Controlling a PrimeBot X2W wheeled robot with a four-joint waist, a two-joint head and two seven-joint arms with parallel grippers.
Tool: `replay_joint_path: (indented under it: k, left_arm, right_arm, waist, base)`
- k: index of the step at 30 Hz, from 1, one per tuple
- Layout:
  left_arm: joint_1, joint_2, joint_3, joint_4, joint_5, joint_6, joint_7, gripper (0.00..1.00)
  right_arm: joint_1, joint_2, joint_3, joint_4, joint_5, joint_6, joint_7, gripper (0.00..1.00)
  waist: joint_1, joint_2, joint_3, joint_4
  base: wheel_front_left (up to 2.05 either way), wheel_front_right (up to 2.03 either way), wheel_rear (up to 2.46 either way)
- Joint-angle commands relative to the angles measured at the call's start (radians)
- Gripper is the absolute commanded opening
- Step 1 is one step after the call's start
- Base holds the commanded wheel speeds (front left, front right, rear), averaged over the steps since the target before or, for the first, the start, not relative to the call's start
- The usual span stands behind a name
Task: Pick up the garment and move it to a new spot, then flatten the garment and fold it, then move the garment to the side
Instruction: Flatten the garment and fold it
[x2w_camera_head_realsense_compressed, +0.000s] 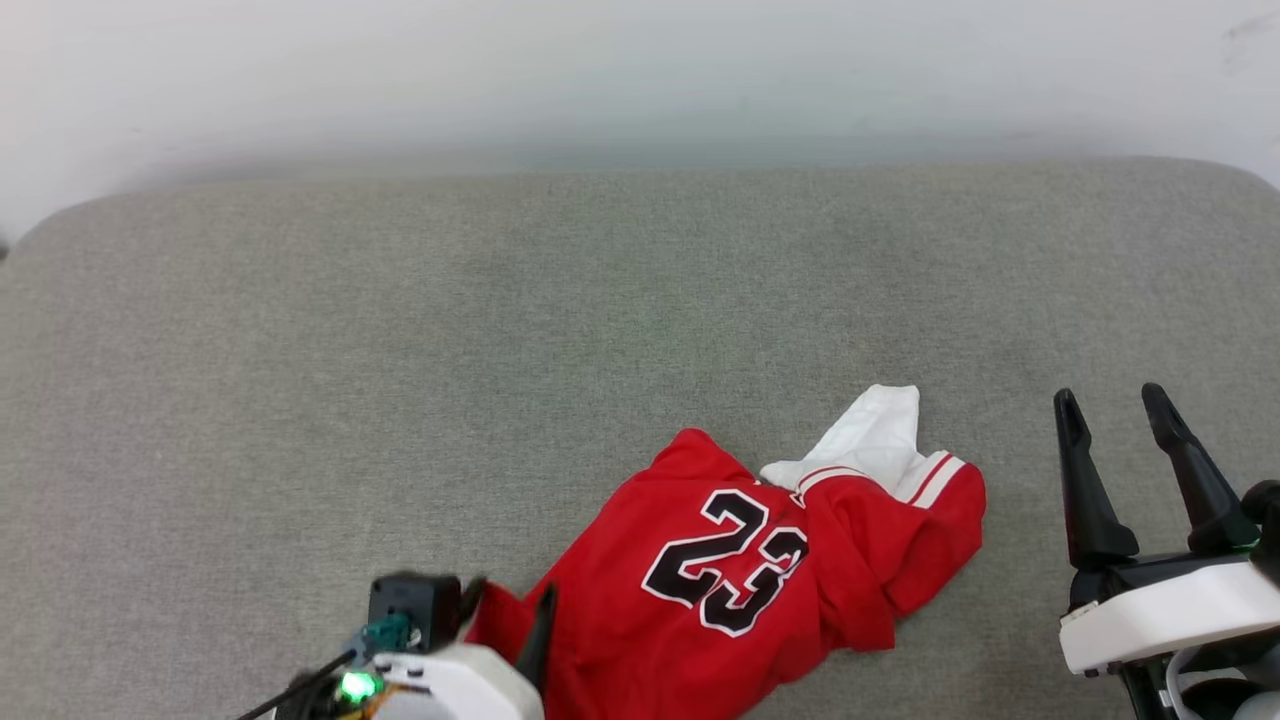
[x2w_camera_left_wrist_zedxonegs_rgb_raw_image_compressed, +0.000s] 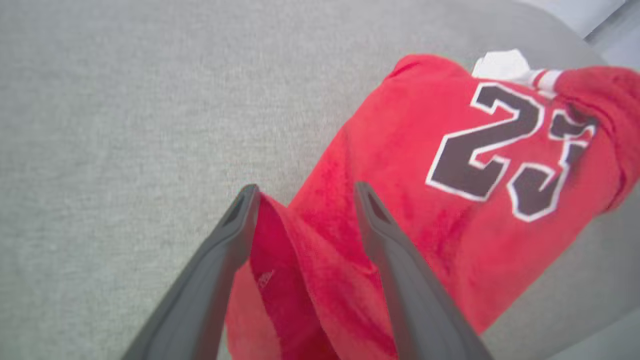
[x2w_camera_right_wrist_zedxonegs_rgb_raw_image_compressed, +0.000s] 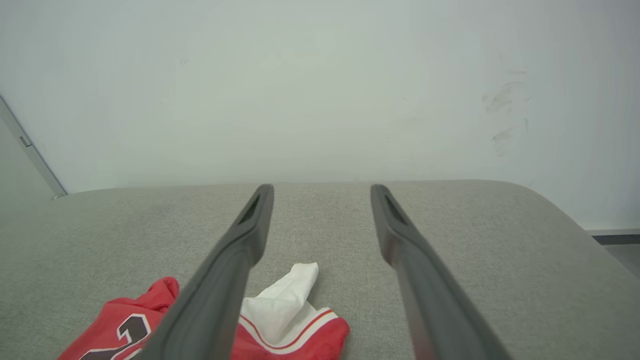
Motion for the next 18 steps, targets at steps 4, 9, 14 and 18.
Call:
replay_joint_path:
  k: [4, 9, 14, 18]
  left_arm:
    - [-0.095, -0.022, 0.013, -0.019, 0.051, -0.013, -0.119, 1.0]
    - [-0.234, -0.038, -0.004, 0.003, 0.089, -0.055, -0.169, 1.0]
    - [-0.375, -0.053, -0.055, 0.082, 0.068, -0.145, -0.085, 1.0]
    - [-0.462, -0.047, -0.104, 0.167, 0.047, -0.217, 0.034, 1.0]
  right_arm:
    - [0.011, 0.004, -0.006, -0.013, -0.008, 0.0, 0.011, 1.0]
    - [-0.008, 0.005, -0.002, -0.03, -0.012, 0.0, 0.02, 1.0]
    - [-0.033, 0.006, 0.001, -0.046, -0.009, 0.0, 0.015, 1.0]
    - [-0.053, 0.007, 0.006, -0.05, -0.002, 0.0, 0.004, 1.0]
  waist:
    - [0.0, 0.0, -0.009, 0.004]
    - [0.0, 0.0, 0.001, -0.008]
    - [0.0, 0.0, 0.04, -0.036]
    - [0.0, 0.0, 0.08, -0.061]
  base:
    - [0.0, 0.0, 0.0]
    - [0.0, 0.0, 0.0]
    - [0.0, 0.0, 0.0]
    - [0.0, 0.0, 0.0]
